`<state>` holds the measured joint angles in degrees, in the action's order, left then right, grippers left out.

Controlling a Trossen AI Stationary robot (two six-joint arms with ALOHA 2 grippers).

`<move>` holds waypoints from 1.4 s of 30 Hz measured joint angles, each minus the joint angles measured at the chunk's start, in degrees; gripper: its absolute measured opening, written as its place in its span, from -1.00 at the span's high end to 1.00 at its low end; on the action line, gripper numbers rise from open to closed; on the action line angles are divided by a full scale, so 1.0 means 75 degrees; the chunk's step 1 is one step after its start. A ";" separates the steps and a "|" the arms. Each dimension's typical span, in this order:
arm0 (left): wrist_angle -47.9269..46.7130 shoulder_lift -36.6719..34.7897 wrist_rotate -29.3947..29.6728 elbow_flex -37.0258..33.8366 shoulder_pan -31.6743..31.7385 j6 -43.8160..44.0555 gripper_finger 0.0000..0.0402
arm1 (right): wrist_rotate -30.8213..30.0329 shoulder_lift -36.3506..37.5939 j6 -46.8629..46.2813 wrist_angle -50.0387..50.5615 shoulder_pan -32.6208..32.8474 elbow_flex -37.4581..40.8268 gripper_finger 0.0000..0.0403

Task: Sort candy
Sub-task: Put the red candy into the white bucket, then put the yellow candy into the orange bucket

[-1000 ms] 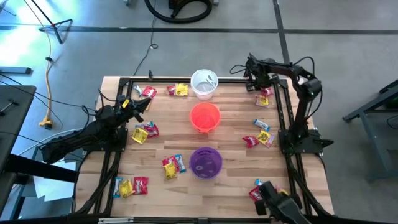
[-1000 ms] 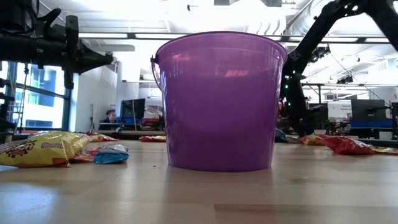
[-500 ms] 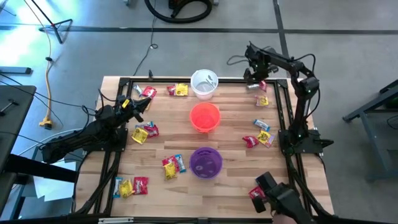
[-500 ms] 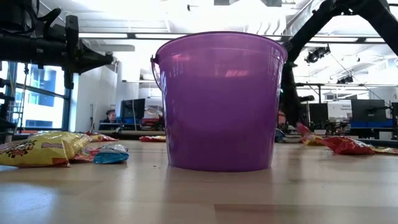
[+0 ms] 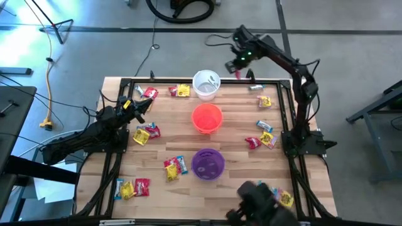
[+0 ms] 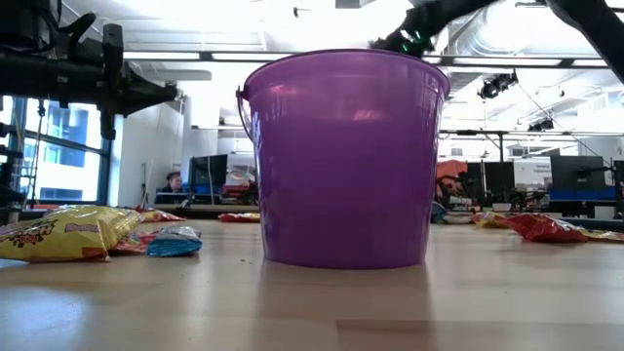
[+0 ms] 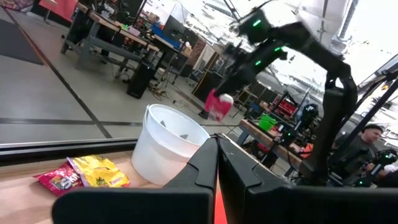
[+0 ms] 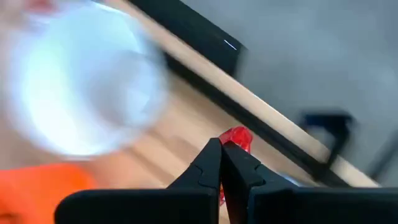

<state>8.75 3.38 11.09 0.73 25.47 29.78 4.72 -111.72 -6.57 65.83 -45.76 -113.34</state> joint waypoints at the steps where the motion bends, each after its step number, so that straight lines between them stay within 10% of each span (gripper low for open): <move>1: 0.0000 0.0000 0.0000 0.0000 0.0000 0.0000 1.00 | 0.0076 0.0000 -0.0038 -0.0094 0.0241 -0.0168 1.00; 15: 0.0547 0.0000 -0.0198 -0.0006 0.0000 -0.0263 1.00 | -0.0155 -0.0589 -0.0732 -0.3485 0.1553 0.0100 1.00; 31: 0.0378 0.0000 -0.0408 0.0000 0.0003 -0.0261 1.00 | 0.0260 -0.2197 -0.0912 -0.3463 0.1366 0.0135 0.99; 42: -0.1017 0.1070 -0.0350 0.1153 0.0003 -0.0872 1.00 | 0.0415 -0.1057 -0.0614 -0.3594 0.1466 0.0123 0.43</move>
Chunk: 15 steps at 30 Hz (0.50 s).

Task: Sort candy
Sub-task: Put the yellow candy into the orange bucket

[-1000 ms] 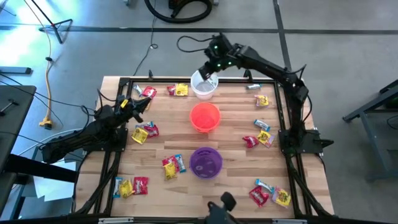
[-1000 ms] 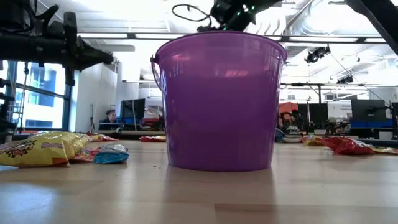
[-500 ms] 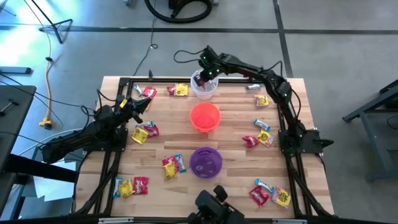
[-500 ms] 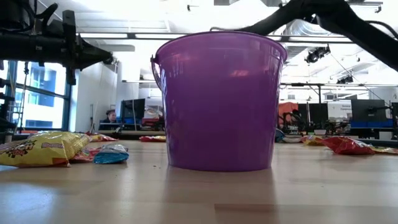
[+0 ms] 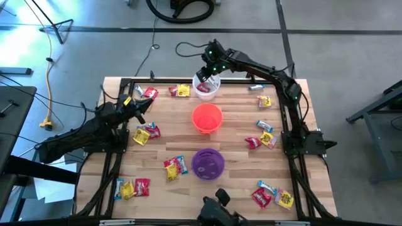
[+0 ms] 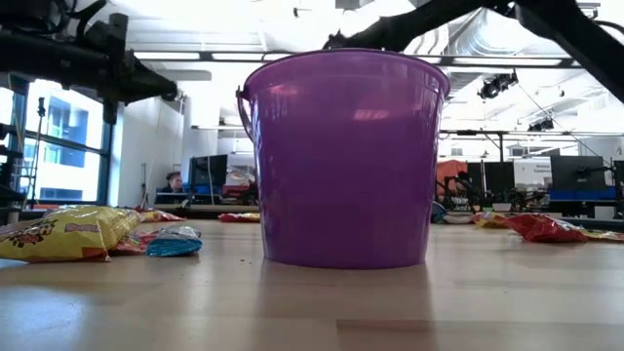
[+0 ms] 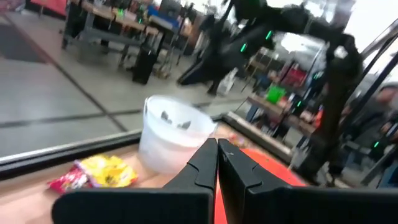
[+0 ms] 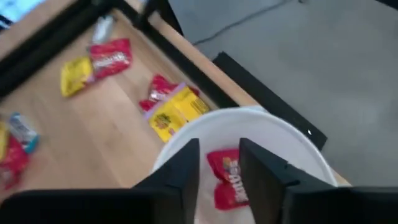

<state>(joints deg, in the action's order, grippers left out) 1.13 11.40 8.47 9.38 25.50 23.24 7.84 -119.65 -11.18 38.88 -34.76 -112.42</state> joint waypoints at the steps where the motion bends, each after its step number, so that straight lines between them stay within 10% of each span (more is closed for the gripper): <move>1: -0.0110 0.0206 -0.0010 0.0132 0.0000 -0.0014 1.00 | 0.0177 0.0124 0.0116 0.0019 0.0032 0.0000 0.40; 10: -0.2621 0.2917 0.0076 0.2262 0.0390 -0.0797 1.00 | -0.0294 0.1274 0.1290 0.0465 0.0576 0.0019 0.94; 15: -0.4095 0.4619 -0.1279 0.3215 0.1161 -0.1238 1.00 | 0.0231 0.2021 0.1308 0.0433 0.0409 0.1117 0.97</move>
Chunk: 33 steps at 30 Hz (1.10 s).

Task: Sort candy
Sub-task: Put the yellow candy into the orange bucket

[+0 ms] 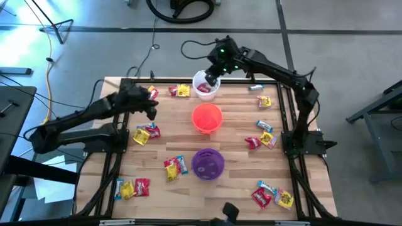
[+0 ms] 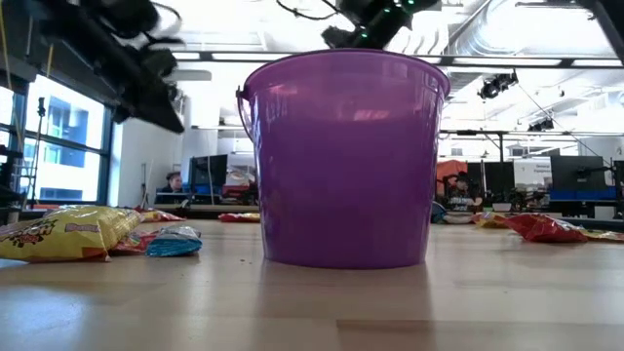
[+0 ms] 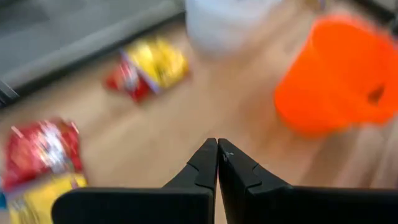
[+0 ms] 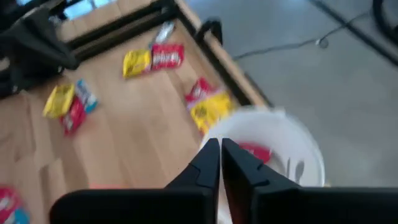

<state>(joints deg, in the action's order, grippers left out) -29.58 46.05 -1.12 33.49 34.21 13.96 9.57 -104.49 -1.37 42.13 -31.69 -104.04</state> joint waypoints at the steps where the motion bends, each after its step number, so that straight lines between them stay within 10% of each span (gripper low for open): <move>1: -0.0272 0.0335 -0.0215 0.0149 0.0131 -0.0024 1.00 | 0.0020 0.0261 -0.0001 -0.0125 -0.0022 0.0413 0.98; 14: -0.2525 0.3991 0.0987 0.1166 0.1125 -0.0079 0.70 | 0.0164 0.4146 -0.1533 -0.3640 -0.0012 0.5389 0.99; 23: -0.2253 0.4855 0.2416 0.1163 0.1261 0.0036 0.08 | -0.0077 0.5066 -0.1485 -0.3883 -0.0013 0.5857 0.99; 33: -0.1478 0.5819 0.2069 0.1203 0.1381 -0.0080 -0.02 | -0.0079 0.5089 -0.1356 -0.3992 -0.0010 0.5857 0.99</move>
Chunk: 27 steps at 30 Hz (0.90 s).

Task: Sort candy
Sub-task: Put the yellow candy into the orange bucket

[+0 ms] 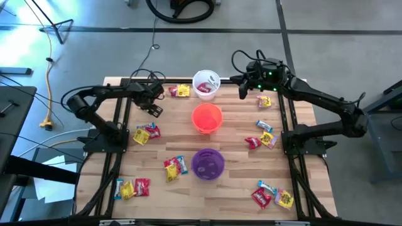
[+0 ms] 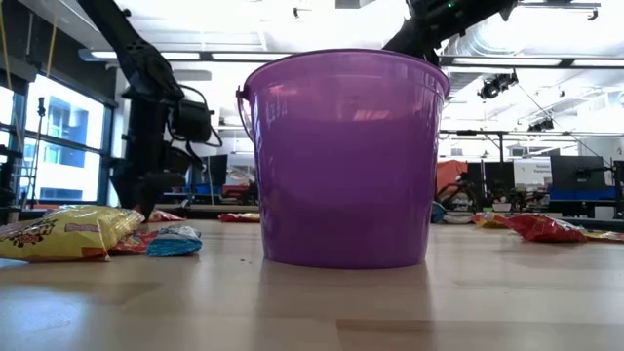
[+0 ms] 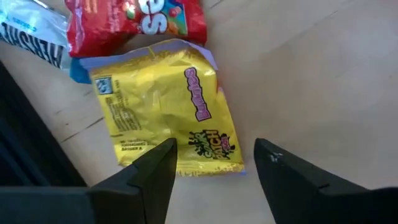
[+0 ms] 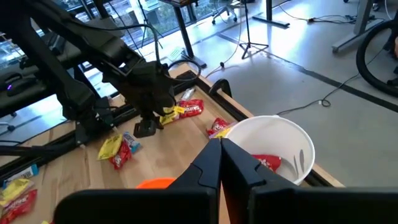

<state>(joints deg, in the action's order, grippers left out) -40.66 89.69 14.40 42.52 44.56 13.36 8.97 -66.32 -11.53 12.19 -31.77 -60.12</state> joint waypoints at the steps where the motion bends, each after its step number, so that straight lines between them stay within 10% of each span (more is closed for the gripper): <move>1: -0.0019 0.0096 -0.0010 0.0000 0.0028 -0.0008 -0.01 | 0.0000 0.0000 0.0000 0.0000 0.0000 0.0000 0.99; 16: 0.0099 -0.0500 -0.0288 -0.0083 0.0124 -0.0859 0.96 | -0.0009 0.0000 0.0108 -0.0003 0.0000 0.0000 0.99; 27: 0.0815 -0.2744 -0.2689 -0.0063 -0.0196 -0.0951 1.00 | -0.0006 0.0000 0.0085 -0.0003 0.0000 0.0000 0.99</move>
<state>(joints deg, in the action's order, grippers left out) -34.55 69.11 -5.77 42.05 43.09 6.23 8.93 -66.32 -10.90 12.16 -31.77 -60.12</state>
